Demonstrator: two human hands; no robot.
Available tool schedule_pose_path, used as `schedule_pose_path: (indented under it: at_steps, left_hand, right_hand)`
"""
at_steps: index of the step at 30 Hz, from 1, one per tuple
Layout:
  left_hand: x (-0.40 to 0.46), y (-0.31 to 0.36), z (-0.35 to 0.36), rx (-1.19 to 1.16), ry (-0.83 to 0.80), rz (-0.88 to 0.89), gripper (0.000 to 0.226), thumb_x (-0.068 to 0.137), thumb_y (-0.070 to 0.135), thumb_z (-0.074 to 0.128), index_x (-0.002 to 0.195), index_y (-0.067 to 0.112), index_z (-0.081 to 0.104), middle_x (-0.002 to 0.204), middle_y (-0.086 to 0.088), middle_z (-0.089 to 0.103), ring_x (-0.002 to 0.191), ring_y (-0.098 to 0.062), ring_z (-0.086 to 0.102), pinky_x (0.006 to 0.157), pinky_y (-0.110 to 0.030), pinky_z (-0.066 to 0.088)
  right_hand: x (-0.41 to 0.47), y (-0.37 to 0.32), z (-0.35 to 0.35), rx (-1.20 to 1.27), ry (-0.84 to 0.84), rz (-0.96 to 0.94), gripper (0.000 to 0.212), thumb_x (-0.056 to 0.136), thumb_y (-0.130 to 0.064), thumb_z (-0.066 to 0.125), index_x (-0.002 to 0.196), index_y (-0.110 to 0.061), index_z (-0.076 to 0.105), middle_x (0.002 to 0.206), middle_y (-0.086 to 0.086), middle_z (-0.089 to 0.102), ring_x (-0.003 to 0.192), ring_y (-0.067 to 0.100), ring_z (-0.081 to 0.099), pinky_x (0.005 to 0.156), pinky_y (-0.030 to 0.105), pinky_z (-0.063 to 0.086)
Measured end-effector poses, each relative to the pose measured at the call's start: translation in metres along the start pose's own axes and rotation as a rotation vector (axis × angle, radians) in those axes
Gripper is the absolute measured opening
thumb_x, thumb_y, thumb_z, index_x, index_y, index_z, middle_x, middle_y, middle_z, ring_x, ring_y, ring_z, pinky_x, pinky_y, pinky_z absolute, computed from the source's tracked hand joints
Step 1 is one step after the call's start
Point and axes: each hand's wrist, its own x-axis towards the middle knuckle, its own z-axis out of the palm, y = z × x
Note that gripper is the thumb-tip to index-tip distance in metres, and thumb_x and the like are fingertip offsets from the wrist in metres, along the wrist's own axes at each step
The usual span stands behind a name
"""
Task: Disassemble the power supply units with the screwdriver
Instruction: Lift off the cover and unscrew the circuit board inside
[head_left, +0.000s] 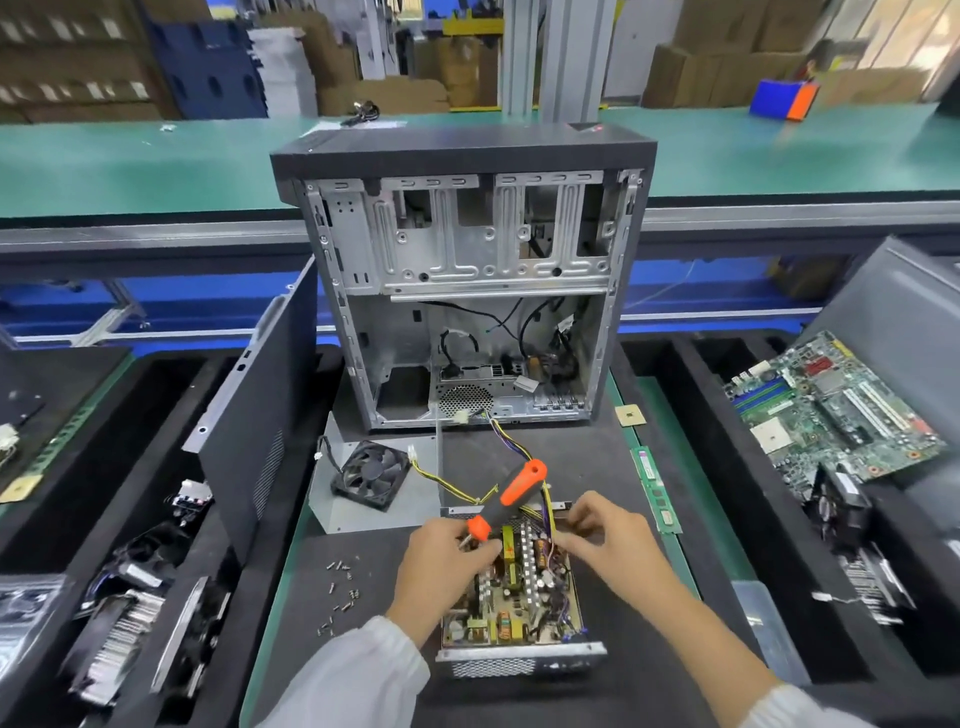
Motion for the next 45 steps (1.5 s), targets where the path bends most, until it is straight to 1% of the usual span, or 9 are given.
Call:
schedule_pose_path:
  at_steps: [5,10,16,23,27,31,35,41,45]
  left_hand:
    - [-0.011,-0.014,-0.017,-0.074,0.121,0.0,0.036,0.075,0.038,0.081,0.058,0.018,0.056,0.04,0.012,0.05,0.044,0.0,0.048,0.047,-0.014,0.034]
    - [-0.018,-0.023,-0.02,-0.108,0.155,-0.11,0.033,0.075,0.047,0.079,0.07,0.018,0.063,0.069,0.003,0.065,0.068,-0.009,0.059,0.055,-0.018,0.035]
    - [-0.021,-0.019,-0.022,-0.132,0.098,-0.068,0.031,0.077,0.037,0.08,0.06,0.02,0.06,0.044,0.018,0.056,0.049,0.007,0.052,0.051,-0.01,0.036]
    - [-0.013,-0.018,-0.025,-0.199,0.243,-0.021,0.027,0.081,0.022,0.077,0.066,0.014,0.056,0.051,0.006,0.059,0.049,-0.006,0.049,0.052,-0.016,0.036]
    - [-0.003,-0.011,-0.027,-0.209,0.244,-0.027,0.027,0.079,0.028,0.078,0.07,0.022,0.053,0.051,0.0,0.061,0.045,-0.012,0.048,0.05,-0.024,0.037]
    - [0.004,-0.012,-0.028,-0.199,0.247,-0.007,0.03,0.079,0.029,0.079,0.07,0.024,0.05,0.053,-0.01,0.059,0.043,-0.01,0.04,0.05,-0.029,0.033]
    - [0.009,-0.012,-0.031,-0.155,0.212,0.028,0.028,0.079,0.028,0.078,0.067,0.028,0.052,0.047,0.003,0.048,0.045,-0.008,0.041,0.049,-0.026,0.032]
    - [0.014,-0.011,-0.029,-0.083,0.032,0.069,0.017,0.084,0.029,0.073,0.069,0.028,0.065,0.061,0.008,0.064,0.064,-0.011,0.059,0.063,-0.03,0.047]
    - [0.016,-0.012,-0.031,-0.129,0.031,0.081,0.024,0.085,0.024,0.073,0.066,0.035,0.064,0.057,0.013,0.062,0.062,-0.007,0.055,0.061,-0.027,0.042]
  right_hand:
    - [0.0,0.012,-0.006,-0.189,-0.36,0.187,0.039,0.084,-0.039,0.07,0.109,-0.017,0.05,0.103,-0.002,0.058,0.091,0.012,0.055,0.079,0.021,0.045]
    - [-0.003,0.007,0.007,-0.222,-0.26,0.118,0.045,0.084,-0.045,0.068,0.115,-0.018,0.051,0.102,-0.002,0.058,0.089,0.012,0.057,0.079,0.024,0.049]
    - [-0.002,-0.009,0.018,-0.229,-0.093,0.007,0.02,0.089,-0.04,0.062,0.098,-0.028,0.05,0.085,-0.008,0.051,0.074,0.007,0.052,0.066,0.019,0.045]
    - [-0.008,-0.022,0.022,-0.284,-0.032,0.064,0.033,0.094,-0.045,0.051,0.115,-0.021,0.058,0.092,-0.004,0.049,0.08,0.011,0.052,0.067,0.02,0.043]
    - [-0.017,-0.044,0.012,-0.525,0.005,0.115,0.02,0.096,-0.042,0.049,0.096,-0.022,0.048,0.096,-0.003,0.058,0.084,0.017,0.06,0.063,0.024,0.042]
    - [-0.021,-0.07,0.02,-0.579,-0.201,0.092,0.038,0.096,-0.045,0.046,0.07,-0.019,0.039,0.071,-0.003,0.046,0.069,0.019,0.052,0.061,0.026,0.041]
    - [-0.013,-0.08,0.031,-0.576,-0.263,0.134,0.024,0.095,-0.037,0.05,0.094,-0.013,0.053,0.093,0.006,0.057,0.092,0.025,0.062,0.073,0.032,0.048]
    - [-0.015,-0.083,0.045,-0.604,-0.224,0.218,0.017,0.096,-0.025,0.048,0.103,-0.013,0.057,0.109,0.008,0.061,0.101,0.027,0.062,0.078,0.033,0.048]
    - [-0.016,-0.083,0.045,-0.588,-0.199,0.222,0.016,0.094,-0.02,0.048,0.08,-0.013,0.052,0.078,0.002,0.047,0.087,0.025,0.06,0.069,0.03,0.044]
